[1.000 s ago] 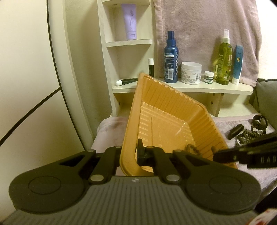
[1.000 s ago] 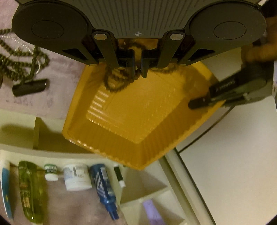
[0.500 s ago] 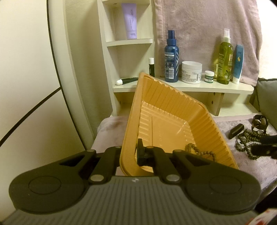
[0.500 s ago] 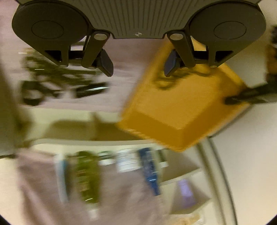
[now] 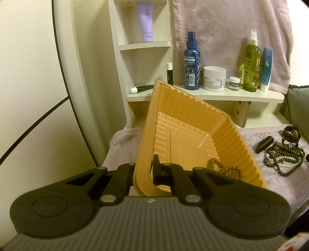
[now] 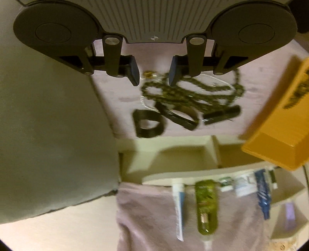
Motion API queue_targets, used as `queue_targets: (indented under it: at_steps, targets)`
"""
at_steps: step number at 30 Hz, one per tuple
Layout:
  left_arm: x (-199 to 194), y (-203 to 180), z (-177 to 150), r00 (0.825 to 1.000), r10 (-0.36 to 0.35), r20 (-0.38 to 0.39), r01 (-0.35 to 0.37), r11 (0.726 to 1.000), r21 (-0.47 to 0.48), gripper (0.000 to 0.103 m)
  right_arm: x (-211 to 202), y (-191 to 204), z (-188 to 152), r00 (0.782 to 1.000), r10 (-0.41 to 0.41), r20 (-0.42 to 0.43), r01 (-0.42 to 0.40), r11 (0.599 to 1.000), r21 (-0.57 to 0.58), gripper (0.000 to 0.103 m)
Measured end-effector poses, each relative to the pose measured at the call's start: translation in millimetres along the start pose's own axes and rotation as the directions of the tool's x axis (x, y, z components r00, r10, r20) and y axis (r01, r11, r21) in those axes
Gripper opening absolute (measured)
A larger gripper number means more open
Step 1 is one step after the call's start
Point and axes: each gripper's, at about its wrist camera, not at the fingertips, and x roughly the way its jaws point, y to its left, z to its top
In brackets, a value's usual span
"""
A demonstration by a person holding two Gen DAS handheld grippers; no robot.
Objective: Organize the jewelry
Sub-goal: 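Carry another brown bead strand to the tray with right gripper while left holds tray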
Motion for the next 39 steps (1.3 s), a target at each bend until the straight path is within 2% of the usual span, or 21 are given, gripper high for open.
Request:
queue_targets:
  at_steps: [2, 10, 16, 39]
  targets:
    - [0, 0, 0, 1.0, 0.002, -0.001, -0.002, 1.0, 0.002, 0.004, 7, -4, 0, 1.0, -0.013, -0.012, 0.013, 1.0, -0.005, 0.035]
    - [-1, -2, 2, 1.0, 0.006, -0.006, -0.006, 1.0, 0.014, 0.004, 17, -8, -6, 0.999, 0.019, -0.029, -0.019, 0.999, -0.027, 0.034]
    - [-2, -3, 2, 1.0, 0.008, -0.006, -0.008, 1.0, 0.019, 0.004, 14, -2, -9, 0.999, 0.034, -0.026, -0.036, 0.998, -0.058, 0.011]
    - [-2, -3, 2, 1.0, 0.009, -0.006, -0.009, 1.0, 0.019, 0.004, 15, 9, -10, 0.999, 0.033, -0.006, -0.034, 0.995, -0.096, 0.009]
